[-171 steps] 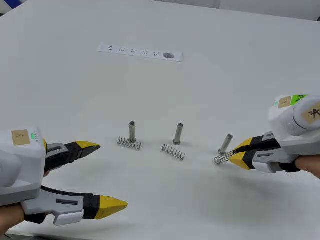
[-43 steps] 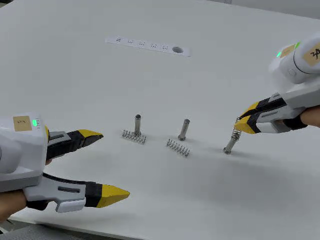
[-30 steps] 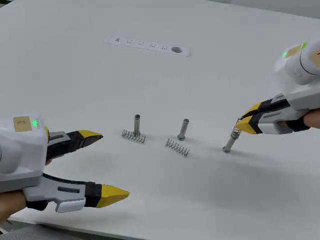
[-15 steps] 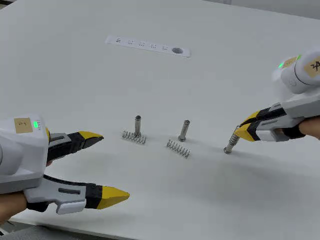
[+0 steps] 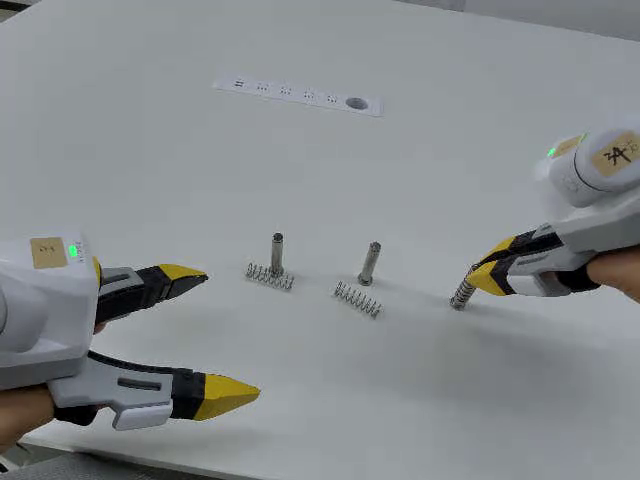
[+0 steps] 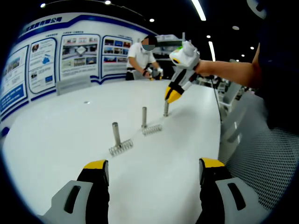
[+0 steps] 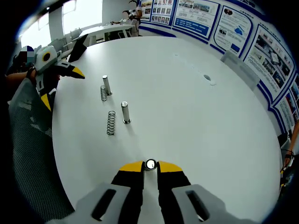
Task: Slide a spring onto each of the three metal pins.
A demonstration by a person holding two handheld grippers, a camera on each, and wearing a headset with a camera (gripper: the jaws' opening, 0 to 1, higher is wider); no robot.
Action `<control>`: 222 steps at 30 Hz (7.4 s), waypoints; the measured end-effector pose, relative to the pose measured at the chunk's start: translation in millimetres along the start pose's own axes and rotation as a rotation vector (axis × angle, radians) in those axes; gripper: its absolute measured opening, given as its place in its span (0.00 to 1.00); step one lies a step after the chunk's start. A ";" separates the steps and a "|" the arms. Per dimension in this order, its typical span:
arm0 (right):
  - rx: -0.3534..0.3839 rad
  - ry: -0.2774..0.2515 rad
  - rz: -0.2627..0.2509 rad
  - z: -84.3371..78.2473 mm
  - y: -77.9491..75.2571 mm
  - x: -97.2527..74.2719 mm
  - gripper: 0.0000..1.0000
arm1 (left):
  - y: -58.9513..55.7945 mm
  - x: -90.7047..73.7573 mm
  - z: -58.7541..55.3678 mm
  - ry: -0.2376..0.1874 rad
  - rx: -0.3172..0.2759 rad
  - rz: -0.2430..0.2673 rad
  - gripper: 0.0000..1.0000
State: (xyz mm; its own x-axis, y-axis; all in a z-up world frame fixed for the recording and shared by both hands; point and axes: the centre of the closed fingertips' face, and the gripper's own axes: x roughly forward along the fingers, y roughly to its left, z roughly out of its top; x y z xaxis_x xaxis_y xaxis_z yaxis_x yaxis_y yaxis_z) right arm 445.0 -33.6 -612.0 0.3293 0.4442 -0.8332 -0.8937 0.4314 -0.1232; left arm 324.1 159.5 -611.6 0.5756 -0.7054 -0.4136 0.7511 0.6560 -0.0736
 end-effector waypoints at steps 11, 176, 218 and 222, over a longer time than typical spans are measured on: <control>-0.006 0.014 0.002 -4.8 2.2 5.2 0.12 | -0.3 0.2 -0.1 0.001 -0.002 0.000 0.81; -0.186 0.011 0.138 102.1 38.0 3.1 0.12 | 0.7 -1.8 3.8 -0.018 -0.005 0.008 0.79; -0.159 0.106 0.177 80.7 43.1 52.3 0.12 | 1.5 -0.9 2.0 -0.015 -0.008 0.008 0.79; -0.158 0.115 0.179 77.1 44.0 56.7 0.12 | 1.3 -0.9 2.0 -0.014 -0.008 0.006 0.79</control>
State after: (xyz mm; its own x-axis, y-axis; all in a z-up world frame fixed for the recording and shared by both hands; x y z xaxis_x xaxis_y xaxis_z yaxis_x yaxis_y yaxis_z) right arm 447.8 71.1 -623.0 0.1329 0.4063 -0.9040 -0.9740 0.2223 -0.0433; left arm 325.2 160.5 -609.5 0.5848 -0.7050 -0.4012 0.7448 0.6627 -0.0787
